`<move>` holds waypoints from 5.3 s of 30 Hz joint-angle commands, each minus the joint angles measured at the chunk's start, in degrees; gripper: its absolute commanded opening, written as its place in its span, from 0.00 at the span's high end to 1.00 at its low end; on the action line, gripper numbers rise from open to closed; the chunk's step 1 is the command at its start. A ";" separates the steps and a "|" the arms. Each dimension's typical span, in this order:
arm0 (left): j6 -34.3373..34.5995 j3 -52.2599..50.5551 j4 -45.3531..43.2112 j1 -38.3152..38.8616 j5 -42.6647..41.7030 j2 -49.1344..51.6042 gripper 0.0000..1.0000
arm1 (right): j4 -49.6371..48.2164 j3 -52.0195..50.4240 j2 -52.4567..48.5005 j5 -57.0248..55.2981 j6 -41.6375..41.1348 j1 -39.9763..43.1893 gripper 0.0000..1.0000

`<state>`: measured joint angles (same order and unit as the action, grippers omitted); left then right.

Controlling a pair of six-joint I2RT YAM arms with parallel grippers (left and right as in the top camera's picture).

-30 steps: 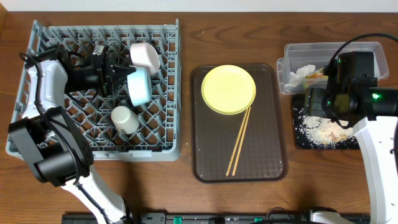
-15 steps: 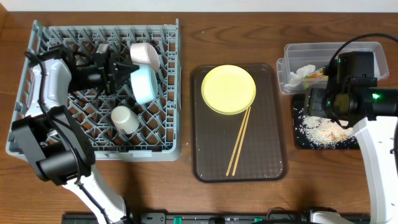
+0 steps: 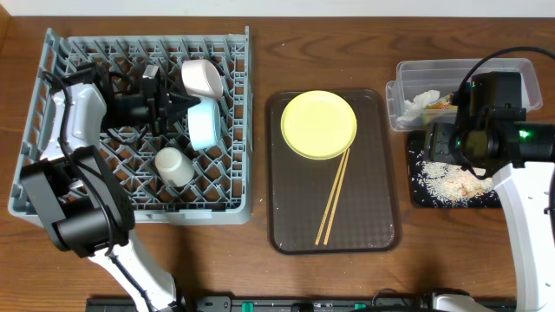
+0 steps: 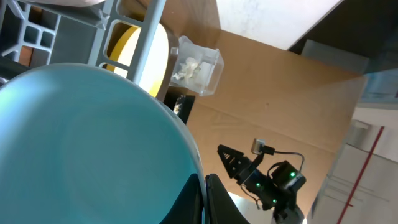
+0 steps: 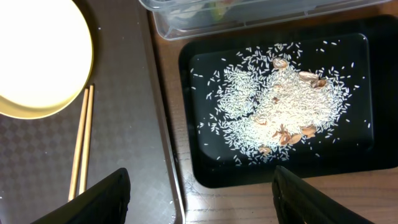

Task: Sort waste into correct bins and load items into the dishwasher rack
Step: 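Carry the blue bowl into the rack and set it upright, then release the blue bowl and move the left gripper to the tray, then grasp one wooden chopstick with the left gripper and lift it, then insert the chopstick into the rack's right edge and release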

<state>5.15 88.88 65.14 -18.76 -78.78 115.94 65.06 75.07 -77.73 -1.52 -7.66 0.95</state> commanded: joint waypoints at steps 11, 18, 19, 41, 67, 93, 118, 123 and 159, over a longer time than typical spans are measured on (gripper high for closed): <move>-0.13 -3.65 -6.51 -0.66 15.15 0.87 0.91 | 0.85 1.01 0.20 0.04 0.00 0.37 0.29; -0.13 -3.58 -7.89 -0.83 20.20 0.85 0.36 | 0.81 1.01 0.20 0.04 0.00 0.37 0.29; -0.13 -3.37 -7.87 -0.96 20.83 0.85 0.34 | 0.79 1.01 0.20 0.04 0.00 0.37 0.29; -0.13 1.36 -10.10 6.29 48.65 -25.24 0.17 | 0.04 1.01 0.20 0.04 0.00 0.37 0.28; 9.86 -10.01 -16.17 57.55 69.46 -15.61 0.18 | 0.39 1.01 0.20 0.04 0.00 0.37 0.28; 18.14 -10.08 -22.58 69.26 78.84 2.89 0.46 | 0.76 1.01 0.20 0.02 0.04 0.37 0.28; 16.85 -9.49 -16.50 71.10 78.90 -1.66 0.94 | 0.81 1.01 0.20 -0.02 0.72 0.37 0.28; 13.53 -9.46 -12.63 71.06 78.90 -9.07 0.94 | 0.90 1.01 0.20 -0.04 0.70 0.37 0.28; 10.97 -9.68 -17.92 39.74 86.71 -15.28 0.94 | 0.96 1.01 0.20 0.00 1.07 0.37 0.28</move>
<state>16.69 79.13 47.48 20.93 8.86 100.73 66.00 75.07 -77.73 -1.48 -7.16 0.95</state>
